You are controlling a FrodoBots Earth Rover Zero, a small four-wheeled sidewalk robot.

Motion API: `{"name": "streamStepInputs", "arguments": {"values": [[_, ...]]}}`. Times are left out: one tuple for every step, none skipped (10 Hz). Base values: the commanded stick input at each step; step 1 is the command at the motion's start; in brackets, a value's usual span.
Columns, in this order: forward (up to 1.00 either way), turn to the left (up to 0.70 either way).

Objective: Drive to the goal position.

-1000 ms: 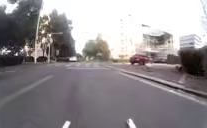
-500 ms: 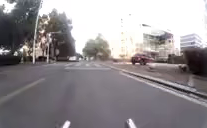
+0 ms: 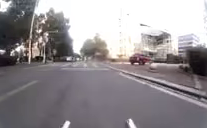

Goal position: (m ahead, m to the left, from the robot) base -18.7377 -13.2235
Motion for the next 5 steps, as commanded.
{"name": "streamStepInputs", "arguments": {"values": [[0.70,0.00],[0.70,0.00],[0.70,0.00],[0.70,0.00],[0.70,0.00]]}}
